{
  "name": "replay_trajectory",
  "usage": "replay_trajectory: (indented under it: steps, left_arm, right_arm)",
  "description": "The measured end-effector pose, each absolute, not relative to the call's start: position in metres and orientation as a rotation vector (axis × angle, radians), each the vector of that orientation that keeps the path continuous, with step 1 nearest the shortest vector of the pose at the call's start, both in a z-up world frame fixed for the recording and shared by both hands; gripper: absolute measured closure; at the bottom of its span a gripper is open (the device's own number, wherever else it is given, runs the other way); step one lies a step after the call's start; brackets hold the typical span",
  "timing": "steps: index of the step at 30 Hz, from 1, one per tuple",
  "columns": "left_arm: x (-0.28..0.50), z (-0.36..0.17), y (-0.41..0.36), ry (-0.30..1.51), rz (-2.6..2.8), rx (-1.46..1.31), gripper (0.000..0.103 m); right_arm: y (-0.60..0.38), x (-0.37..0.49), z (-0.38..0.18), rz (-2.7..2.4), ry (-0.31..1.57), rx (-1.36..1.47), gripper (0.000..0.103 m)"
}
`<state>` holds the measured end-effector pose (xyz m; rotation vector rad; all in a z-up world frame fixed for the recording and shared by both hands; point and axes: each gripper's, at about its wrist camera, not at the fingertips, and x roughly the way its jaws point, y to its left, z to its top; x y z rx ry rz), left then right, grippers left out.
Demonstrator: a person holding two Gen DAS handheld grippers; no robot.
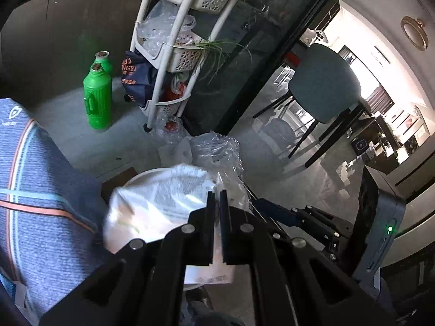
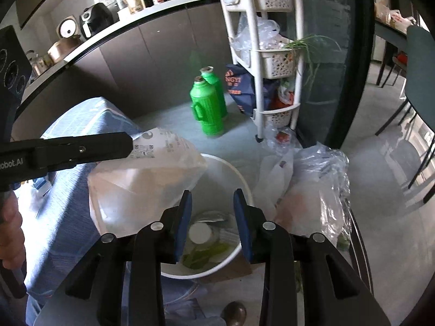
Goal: Collect trash
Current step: 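Open both grippers over the white bucket to drop the bags, then grasp the bread stick with the left gripper while the right grasps the clear plastic bag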
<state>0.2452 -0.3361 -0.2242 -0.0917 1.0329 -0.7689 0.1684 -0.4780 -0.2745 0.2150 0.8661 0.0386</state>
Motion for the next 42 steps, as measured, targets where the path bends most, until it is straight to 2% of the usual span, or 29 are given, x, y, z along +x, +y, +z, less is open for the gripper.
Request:
replay_trajectory:
  steps: [4,6,8,10,12,15,16,18,20,21,33,42]
  left_arm:
    - [0.247,-0.232,-0.343,1.043,-0.756,-0.063,0.096]
    - [0.251,-0.236,-0.342,1.047,-0.730,-0.062,0.085]
    - [0.252,-0.236,-0.337,1.035,-0.701,-0.077,0.051]
    - [0.252,-0.233,-0.331,1.011,-0.673,-0.088,0.048]
    - [0.254,-0.230,-0.327,1.012,-0.666,-0.101,0.046]
    - [0.253,-0.220,-0.318,0.983,-0.638,-0.115,0.029]
    - [0.252,-0.216,-0.314,0.968,-0.623,-0.121,0.022]
    - [0.249,-0.208,-0.306,0.952,-0.616,-0.135,0.016]
    - [0.244,-0.201,-0.300,0.942,-0.602,-0.141,0.004]
    - [0.240,-0.195,-0.294,0.929,-0.584,-0.150,0.004]
    - [0.177,-0.145,-0.207,0.861,-0.423,-0.236,0.004]
    - [0.116,-0.146,-0.099,0.867,-0.243,-0.259,0.004]
  right_arm:
    - [-0.481,0.166,-0.277,0.030,0.872,0.218,0.072]
    - [-0.481,0.167,-0.279,0.030,0.874,0.217,0.071]
    - [-0.480,0.166,-0.280,0.031,0.872,0.215,0.066]
    - [-0.478,0.166,-0.280,0.032,0.874,0.209,0.065]
    - [-0.477,0.165,-0.279,0.029,0.871,0.207,0.059]
    - [-0.473,0.162,-0.274,0.030,0.857,0.203,0.048]
    - [-0.472,0.161,-0.272,0.034,0.851,0.201,0.040]
    - [-0.469,0.159,-0.264,0.037,0.831,0.185,0.030]
    - [-0.465,0.156,-0.257,0.044,0.818,0.173,0.012]
    - [-0.464,0.155,-0.254,0.049,0.813,0.169,0.007]
    - [-0.416,0.116,-0.196,0.119,0.753,0.130,0.009]
    - [-0.341,0.088,-0.167,0.286,0.740,0.084,0.009]
